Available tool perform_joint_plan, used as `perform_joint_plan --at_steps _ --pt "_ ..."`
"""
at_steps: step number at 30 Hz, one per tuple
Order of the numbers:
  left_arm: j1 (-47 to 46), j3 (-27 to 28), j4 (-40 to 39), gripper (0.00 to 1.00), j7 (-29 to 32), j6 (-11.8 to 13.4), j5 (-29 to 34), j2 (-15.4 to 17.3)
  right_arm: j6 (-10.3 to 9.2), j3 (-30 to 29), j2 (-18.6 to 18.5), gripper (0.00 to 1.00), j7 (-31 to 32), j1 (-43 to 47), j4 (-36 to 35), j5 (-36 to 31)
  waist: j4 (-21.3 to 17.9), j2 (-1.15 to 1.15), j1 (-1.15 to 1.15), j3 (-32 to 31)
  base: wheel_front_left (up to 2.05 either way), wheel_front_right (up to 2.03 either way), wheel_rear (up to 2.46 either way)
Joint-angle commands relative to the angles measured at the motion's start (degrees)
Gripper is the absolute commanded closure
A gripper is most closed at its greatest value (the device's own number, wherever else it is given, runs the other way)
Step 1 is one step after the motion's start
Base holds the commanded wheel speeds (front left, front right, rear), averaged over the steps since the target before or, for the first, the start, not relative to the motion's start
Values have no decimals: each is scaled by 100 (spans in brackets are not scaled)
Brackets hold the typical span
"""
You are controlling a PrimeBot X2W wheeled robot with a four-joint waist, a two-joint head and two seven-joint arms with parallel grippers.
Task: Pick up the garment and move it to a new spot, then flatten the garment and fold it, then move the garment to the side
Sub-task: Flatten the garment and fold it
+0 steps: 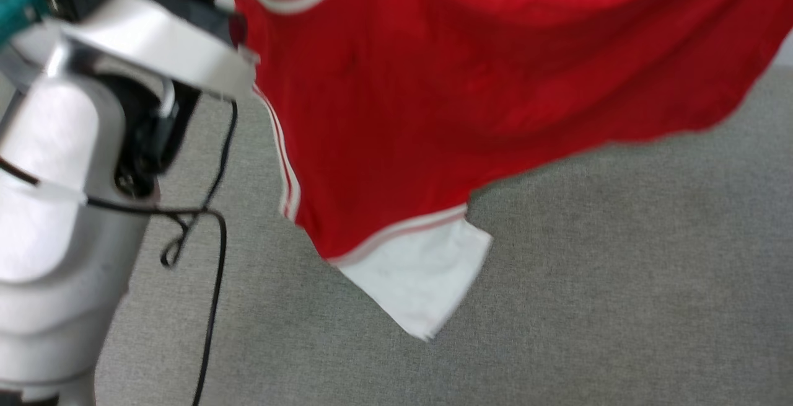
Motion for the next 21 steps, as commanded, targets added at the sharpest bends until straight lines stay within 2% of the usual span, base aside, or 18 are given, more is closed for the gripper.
perform_joint_plan --at_steps 1,6,11,16,21 --pt "-317 -21 70 100 26 -50 55 -36 -9 -86 91 100 27 -178 -51 -85 -28 0 0 119 0 0 0" --pt "-1375 -33 556 100 69 -229 117 -126 -9 -194 273 100 184 -759 -127 -309 -76 0 0 519 0 0 0" --pt "-2435 -54 1209 100 -3 -383 206 -220 -9 -176 387 100 306 -1667 157 -506 -112 0 0 1029 0 0 0" --pt "-3491 -148 1914 100 -164 -501 375 -232 -9 -37 470 100 213 -2729 687 -759 -124 0 0 1522 0 0 0" --pt "-4506 -189 2635 100 -420 -567 496 -319 -9 92 565 100 -144 -3745 1359 -968 -125 0 0 1893 0 0 0"
